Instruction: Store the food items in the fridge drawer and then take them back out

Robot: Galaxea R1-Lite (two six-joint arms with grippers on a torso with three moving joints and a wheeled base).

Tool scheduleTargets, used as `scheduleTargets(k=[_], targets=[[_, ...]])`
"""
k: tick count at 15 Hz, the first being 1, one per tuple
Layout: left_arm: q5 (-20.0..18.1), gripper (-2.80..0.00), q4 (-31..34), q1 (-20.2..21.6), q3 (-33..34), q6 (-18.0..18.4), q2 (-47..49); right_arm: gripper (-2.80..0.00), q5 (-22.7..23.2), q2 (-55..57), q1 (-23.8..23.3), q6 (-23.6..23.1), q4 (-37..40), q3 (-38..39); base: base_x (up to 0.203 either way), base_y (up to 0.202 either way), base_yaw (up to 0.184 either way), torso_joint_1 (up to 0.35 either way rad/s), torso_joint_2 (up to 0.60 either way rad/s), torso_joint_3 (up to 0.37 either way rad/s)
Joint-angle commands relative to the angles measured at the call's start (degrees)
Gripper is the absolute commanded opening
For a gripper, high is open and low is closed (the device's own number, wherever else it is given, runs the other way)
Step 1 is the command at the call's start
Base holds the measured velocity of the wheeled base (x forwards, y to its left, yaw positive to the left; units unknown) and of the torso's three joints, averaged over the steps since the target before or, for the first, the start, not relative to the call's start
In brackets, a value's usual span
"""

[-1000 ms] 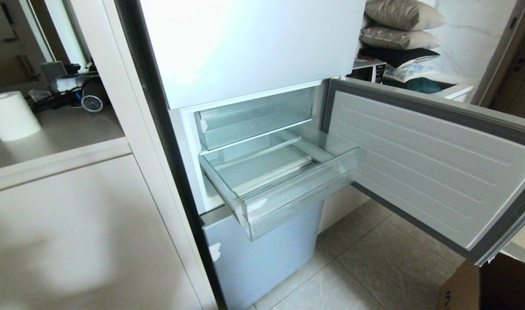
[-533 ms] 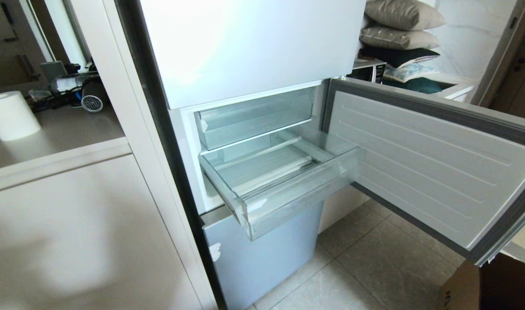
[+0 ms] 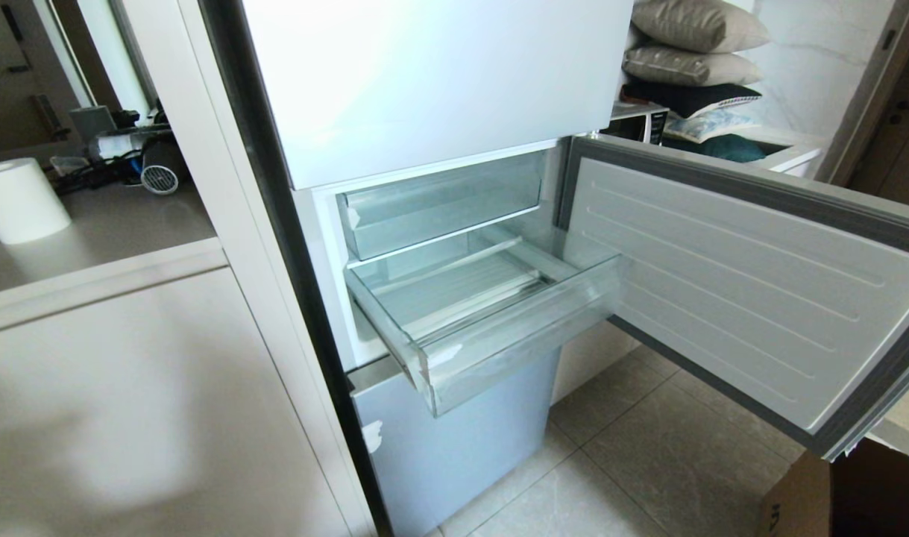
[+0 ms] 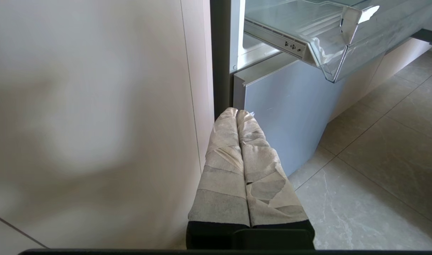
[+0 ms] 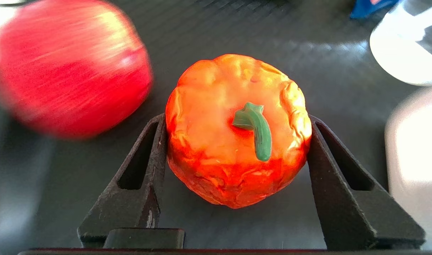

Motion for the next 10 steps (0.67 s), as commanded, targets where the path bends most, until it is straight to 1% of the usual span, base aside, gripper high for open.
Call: scheduleTargets(k=[1,5,7,8,10], targets=[[0.0,-2.8,-0.01,0.02,-0.06,0.02,0.09,-2.8,0.2,-9.55,0.75,-0.02,-0.41,6.94,0.0,0.0,0.0,0.0,0.0,0.0],[0.0,-2.8,-0.01,0.02,-0.06,0.02,0.09,-2.8,0.46,-25.29,4.4,0.18,-0.54,21.94,0.0,0.0,0.0,0.0,0.0,0.0],[0.0,-2.8,-0.01,0.02,-0.04,0.02,0.09,-2.8,2.23,-33.44,6.78,0.15,-0.56,29.84,0.0,0.0,0.0,0.0,0.0,0.0],[0.0,-2.8,-0.01,0.02,0.02,0.02,0.09,-2.8,3.02,-37.34,9.24,0.18,-0.56,34.57,0.0,0.0,0.0,0.0,0.0,0.0],[0.0,-2.8,-0.01,0.02,-0.04,0.02,0.09,-2.8,4.14,-44.68,18.41,0.71,-0.48,42.23,0.0,0.0,0.0,0.0,0.0,0.0]])
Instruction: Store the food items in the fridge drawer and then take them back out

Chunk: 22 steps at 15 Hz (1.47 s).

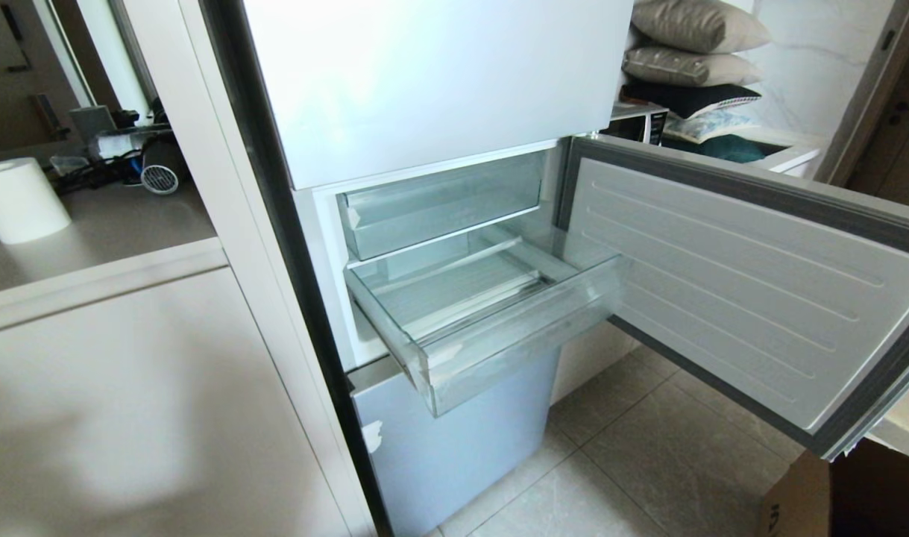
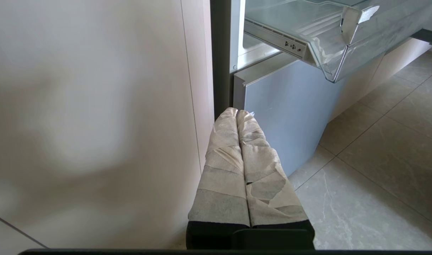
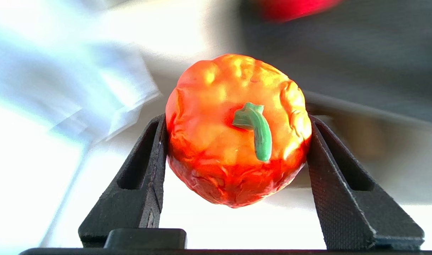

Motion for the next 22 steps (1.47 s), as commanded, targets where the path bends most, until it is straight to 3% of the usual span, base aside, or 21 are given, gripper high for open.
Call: scheduleTargets(k=[1,5,8,11,13,16,18,22], targets=[[0.0,-2.8,0.01,0.0,-0.03,0.02,0.09,-2.8,0.97,-11.46,10.43,0.87,-0.2,7.51,0.0,0.0,0.0,0.0,0.0,0.0],[0.0,-2.8,0.01,0.0,0.02,0.02,0.09,-2.8,3.43,-25.87,33.81,9.87,4.78,12.31,0.0,0.0,0.0,0.0,0.0,0.0],[0.0,-2.8,0.01,0.0,0.02,0.02,0.09,-2.8,1.68,-39.83,44.25,12.34,10.76,12.98,0.0,0.0,0.0,0.0,0.0,0.0],[0.0,-2.8,0.01,0.0,0.02,0.02,0.09,-2.8,0.27,-57.06,48.76,11.47,19.37,13.16,0.0,0.0,0.0,0.0,0.0,0.0],[0.0,-2.8,0.01,0.0,-0.06,0.02,0.09,-2.8,-1.06,-67.93,50.51,8.06,31.07,13.03,0.0,0.0,0.0,0.0,0.0,0.0],[0.0,-2.8,0.01,0.0,-0.05,-0.06,0.09,-2.8,-9.45,-80.78,55.09,3.68,51.61,10.24,0.0,0.0,0.0,0.0,0.0,0.0],[0.0,-2.8,0.01,0.0,0.02,-0.07,0.09,-2.8,-13.28,-87.89,56.18,0.48,55.0,10.29,0.0,0.0,0.0,0.0,0.0,0.0],[0.0,-2.8,0.01,0.0,0.02,-0.04,0.09,-2.8,-15.15,-89.67,56.7,-1.18,55.82,10.71,0.0,0.0,0.0,0.0,0.0,0.0]])
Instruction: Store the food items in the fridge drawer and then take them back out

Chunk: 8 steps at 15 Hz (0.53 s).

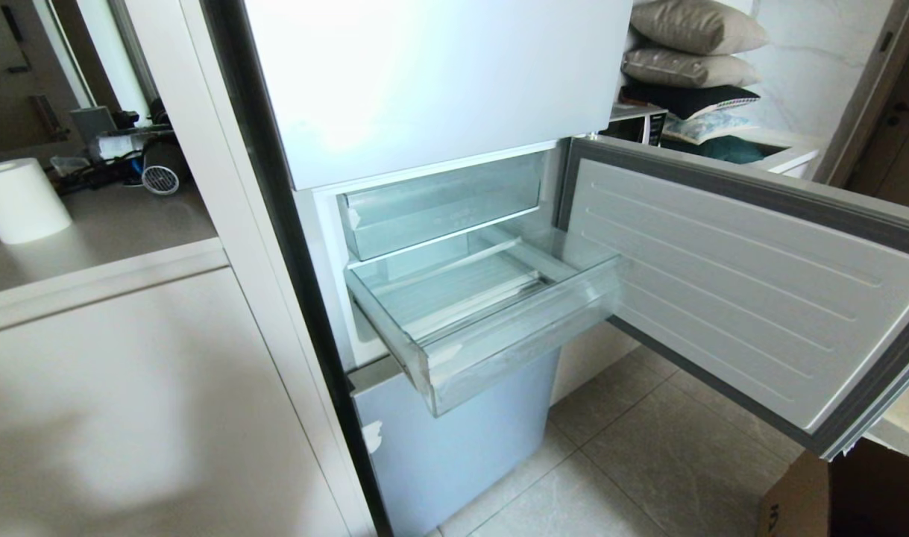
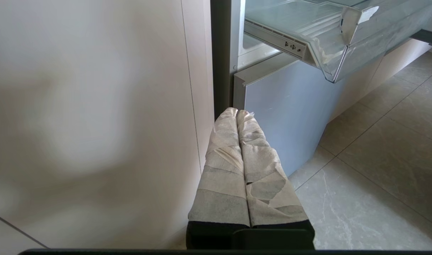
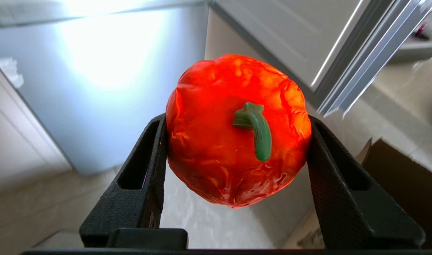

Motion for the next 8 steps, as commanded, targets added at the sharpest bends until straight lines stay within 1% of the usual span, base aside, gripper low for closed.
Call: scheduleTargets(k=[1,8], targets=[[0.0,-2.8,-0.01,0.02,0.05,0.02,0.09,-2.8,-0.03,-1.96,0.15,0.12,0.34,0.19,0.0,0.0,0.0,0.0,0.0,0.0],[0.0,-2.8,-0.01,0.02,0.05,0.02,0.09,-2.8,-0.39,-1.96,0.15,1.44,0.34,0.11,0.0,0.0,0.0,0.0,0.0,0.0]])
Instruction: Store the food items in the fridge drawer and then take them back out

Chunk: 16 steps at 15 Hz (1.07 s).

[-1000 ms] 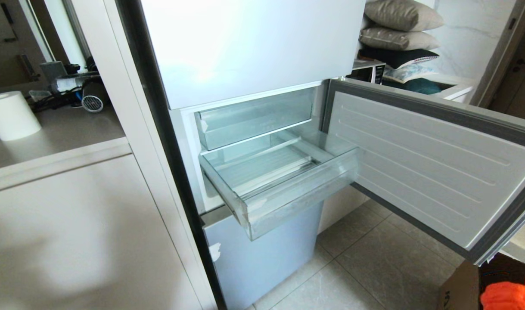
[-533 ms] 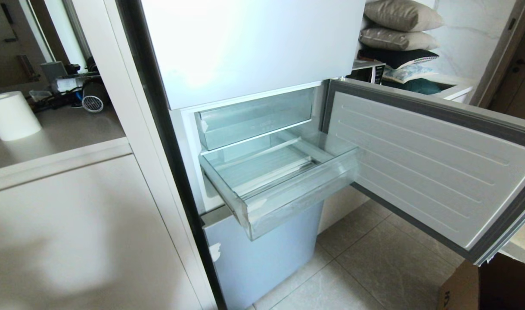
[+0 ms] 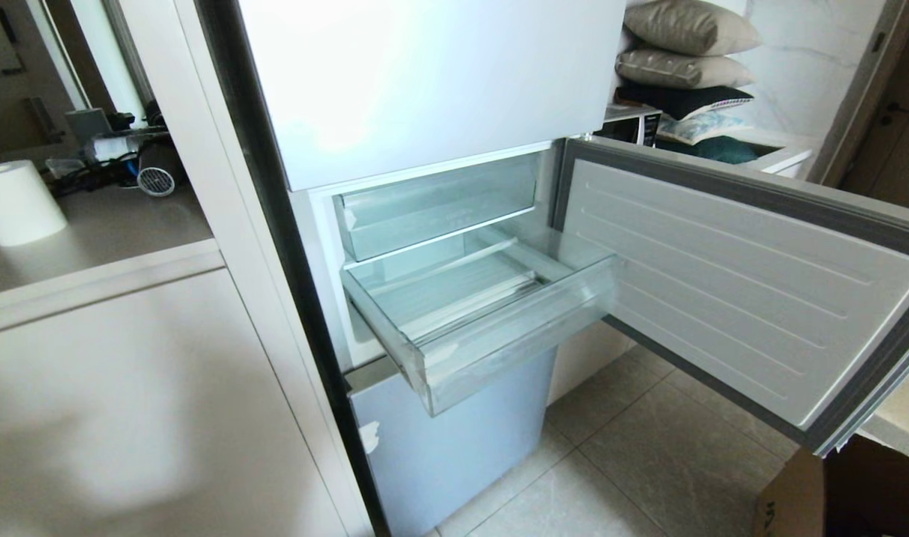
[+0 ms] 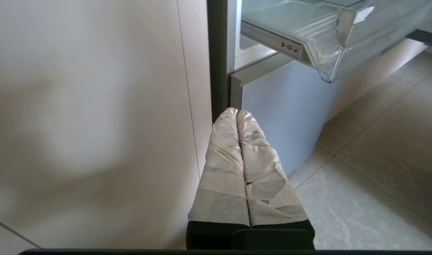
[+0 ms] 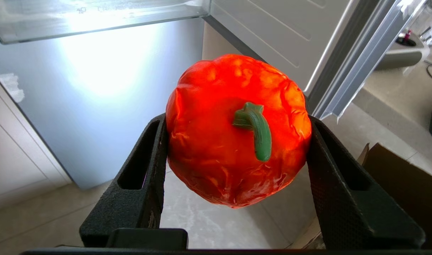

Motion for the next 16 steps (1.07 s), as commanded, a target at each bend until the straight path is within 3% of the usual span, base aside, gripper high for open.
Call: scheduleTargets(k=[1,16], targets=[[0.0,-2.8,0.02,0.04,0.05,0.05,0.09,-2.8,0.01,0.11,0.02,0.05,0.12,-0.03,0.0,-0.009,0.057,-0.001,0.0,0.002],[0.0,-2.8,0.02,0.04,0.05,0.03,0.09,-2.8,0.1,0.11,0.02,0.04,0.12,-0.03,0.002,-0.007,0.168,0.002,0.0,0.003]])
